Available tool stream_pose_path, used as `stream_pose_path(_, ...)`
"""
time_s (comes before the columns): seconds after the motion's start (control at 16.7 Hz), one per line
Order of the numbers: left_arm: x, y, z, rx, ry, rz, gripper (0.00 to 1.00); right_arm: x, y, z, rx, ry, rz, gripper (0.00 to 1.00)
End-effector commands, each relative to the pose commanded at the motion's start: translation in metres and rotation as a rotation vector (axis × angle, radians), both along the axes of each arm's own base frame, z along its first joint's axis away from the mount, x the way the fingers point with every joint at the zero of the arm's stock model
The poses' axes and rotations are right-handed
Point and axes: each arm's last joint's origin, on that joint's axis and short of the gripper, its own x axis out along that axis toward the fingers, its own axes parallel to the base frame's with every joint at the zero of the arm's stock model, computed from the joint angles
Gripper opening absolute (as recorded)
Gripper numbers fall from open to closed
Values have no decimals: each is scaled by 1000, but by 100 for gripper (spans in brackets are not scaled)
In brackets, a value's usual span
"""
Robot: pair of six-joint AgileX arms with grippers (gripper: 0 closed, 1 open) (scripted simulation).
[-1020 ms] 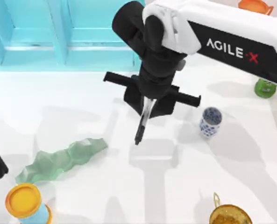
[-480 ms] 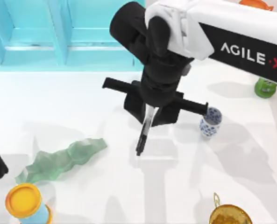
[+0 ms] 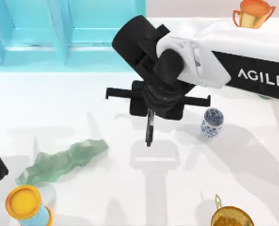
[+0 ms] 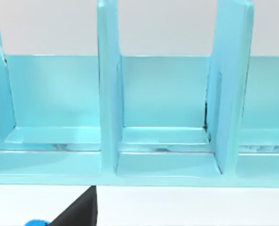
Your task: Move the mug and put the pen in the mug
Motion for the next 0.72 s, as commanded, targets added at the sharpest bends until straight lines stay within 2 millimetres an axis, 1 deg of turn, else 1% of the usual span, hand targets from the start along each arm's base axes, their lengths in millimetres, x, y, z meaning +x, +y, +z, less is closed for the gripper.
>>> stream_pose_path(0.18,0,0,0,0,0,0,100,-13,-4,-5,-46,-231,78,0)
stream_pose_path(0.36,0,0,0,0,0,0,100,-31,-13,-7,-100,-477,119,0)
stream_pose_path(0.54,0,0,0,0,0,0,100,-53,-27,-5,-151,-710,109,0)
stream_pose_path(0.72,0,0,0,0,0,0,100,-75,-45,-2,-190,-904,51,0)
